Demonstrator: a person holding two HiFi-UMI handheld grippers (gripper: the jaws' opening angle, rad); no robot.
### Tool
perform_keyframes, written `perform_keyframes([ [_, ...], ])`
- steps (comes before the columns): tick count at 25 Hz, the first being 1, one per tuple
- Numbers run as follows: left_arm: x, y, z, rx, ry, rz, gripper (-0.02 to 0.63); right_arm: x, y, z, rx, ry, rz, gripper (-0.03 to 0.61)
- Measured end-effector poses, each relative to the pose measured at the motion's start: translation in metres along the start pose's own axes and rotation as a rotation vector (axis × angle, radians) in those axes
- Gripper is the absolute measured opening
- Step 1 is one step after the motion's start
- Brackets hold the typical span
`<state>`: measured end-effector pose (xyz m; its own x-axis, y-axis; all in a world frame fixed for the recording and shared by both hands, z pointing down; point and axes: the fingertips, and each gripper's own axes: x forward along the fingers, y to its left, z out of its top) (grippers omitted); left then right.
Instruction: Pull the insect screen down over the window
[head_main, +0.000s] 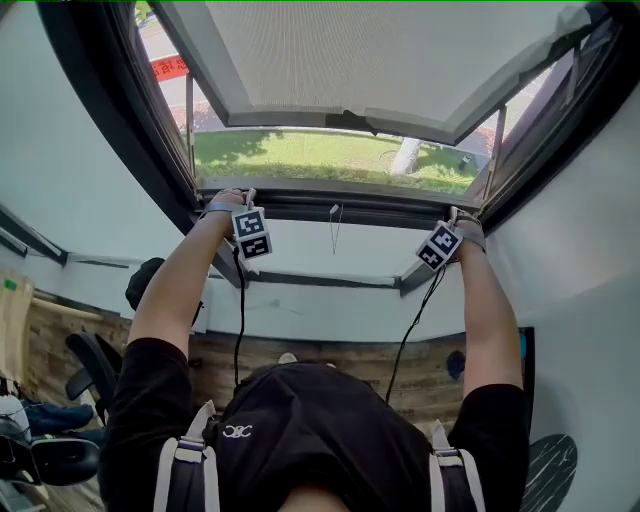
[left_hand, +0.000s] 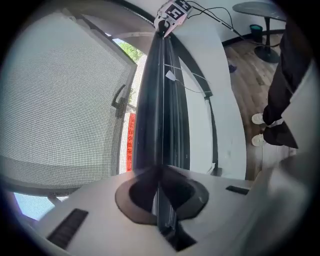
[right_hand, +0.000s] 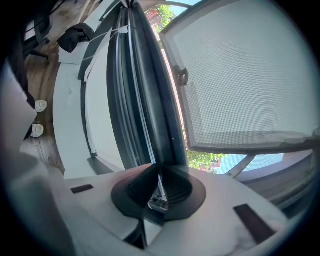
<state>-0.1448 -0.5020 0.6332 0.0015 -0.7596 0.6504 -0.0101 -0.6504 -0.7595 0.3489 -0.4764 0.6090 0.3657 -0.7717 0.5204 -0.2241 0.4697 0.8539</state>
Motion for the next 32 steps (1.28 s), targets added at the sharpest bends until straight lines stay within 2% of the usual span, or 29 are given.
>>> perform_keyframes([
  [7,0.009,-0.014,-0.002,0.004,0.023,-0.026,0.026,0.007,0.015,0.000,0.003,0.008,0.019,0.034],
  [12,0.023,-0.035,-0.003,-0.003,0.052,-0.079,0.028,0.015,0.039,-0.002,-0.039,0.041,0.105,0.029],
  [16,0.023,-0.032,-0.003,-0.011,0.043,-0.094,0.028,0.017,0.037,-0.001,-0.060,0.021,0.157,0.028],
  [18,0.021,-0.038,-0.003,-0.022,0.030,-0.140,0.029,0.016,0.040,-0.001,-0.067,0.007,0.207,0.031],
  [19,0.020,-0.044,-0.003,-0.027,0.023,-0.191,0.058,0.014,0.044,-0.002,-0.073,0.006,0.250,0.031],
  [20,0.018,-0.052,-0.003,-0.033,0.017,-0.250,0.136,0.012,0.050,-0.004,-0.078,0.011,0.300,0.074],
  [21,0.016,-0.058,-0.002,-0.038,0.013,-0.301,0.196,0.010,0.055,-0.005,-0.083,0.022,0.345,0.156],
  [22,0.015,-0.062,-0.002,-0.041,0.011,-0.331,0.226,0.009,0.058,-0.006,-0.087,0.033,0.371,0.184],
  [23,0.014,-0.063,-0.002,-0.040,0.012,-0.339,0.235,0.008,0.059,-0.006,-0.091,0.039,0.375,0.207],
  [28,0.014,-0.062,-0.003,-0.014,0.016,-0.285,0.242,0.008,0.062,-0.005,-0.102,0.059,0.337,0.224],
  [32,0.016,-0.064,-0.004,0.000,0.038,-0.284,0.218,0.009,0.068,-0.005,-0.094,0.068,0.333,0.255],
])
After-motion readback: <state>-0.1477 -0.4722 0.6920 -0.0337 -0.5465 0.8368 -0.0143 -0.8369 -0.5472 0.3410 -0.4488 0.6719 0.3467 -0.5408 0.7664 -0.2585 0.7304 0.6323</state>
